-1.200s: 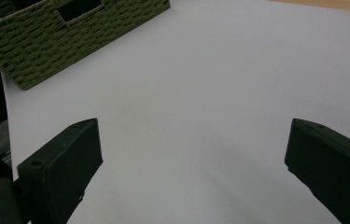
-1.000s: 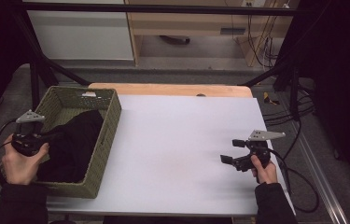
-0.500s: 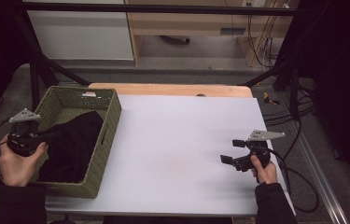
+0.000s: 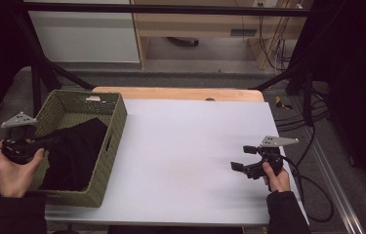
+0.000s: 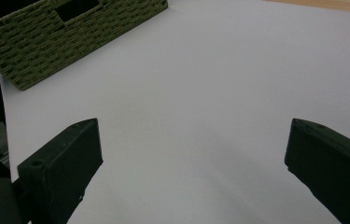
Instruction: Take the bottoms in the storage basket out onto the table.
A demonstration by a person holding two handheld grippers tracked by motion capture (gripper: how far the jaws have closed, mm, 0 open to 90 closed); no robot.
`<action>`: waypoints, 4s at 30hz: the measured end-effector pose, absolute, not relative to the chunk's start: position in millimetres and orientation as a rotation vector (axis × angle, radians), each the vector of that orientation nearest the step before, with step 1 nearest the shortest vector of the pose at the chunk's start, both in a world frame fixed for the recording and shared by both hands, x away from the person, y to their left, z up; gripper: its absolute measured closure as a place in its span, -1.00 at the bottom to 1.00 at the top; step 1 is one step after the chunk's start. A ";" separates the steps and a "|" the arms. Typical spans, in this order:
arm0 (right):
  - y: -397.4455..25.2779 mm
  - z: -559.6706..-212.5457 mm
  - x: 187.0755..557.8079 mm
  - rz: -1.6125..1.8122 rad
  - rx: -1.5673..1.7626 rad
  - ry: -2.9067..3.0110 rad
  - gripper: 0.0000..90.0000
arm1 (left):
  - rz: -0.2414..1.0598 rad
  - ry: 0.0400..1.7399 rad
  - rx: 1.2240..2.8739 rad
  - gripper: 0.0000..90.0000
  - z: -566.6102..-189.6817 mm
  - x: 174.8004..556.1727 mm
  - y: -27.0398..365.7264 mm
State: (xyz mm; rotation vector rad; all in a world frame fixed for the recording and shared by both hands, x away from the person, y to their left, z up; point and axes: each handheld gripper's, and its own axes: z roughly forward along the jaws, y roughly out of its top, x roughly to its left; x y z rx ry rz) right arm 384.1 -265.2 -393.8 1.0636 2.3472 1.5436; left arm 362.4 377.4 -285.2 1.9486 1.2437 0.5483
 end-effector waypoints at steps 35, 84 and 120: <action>-264.6 -394.4 384.4 1.541 1.066 2.352 -0.90 | 0.564 1.194 1.904 0.90 -253.7 343.0 377.7; -264.3 -394.8 385.0 1.534 1.067 2.355 -0.90 | 0.568 1.118 1.906 0.90 -205.1 352.9 378.0; -264.7 -394.5 385.1 1.537 1.064 2.354 -0.90 | 0.585 1.003 1.887 0.91 -156.5 346.2 360.3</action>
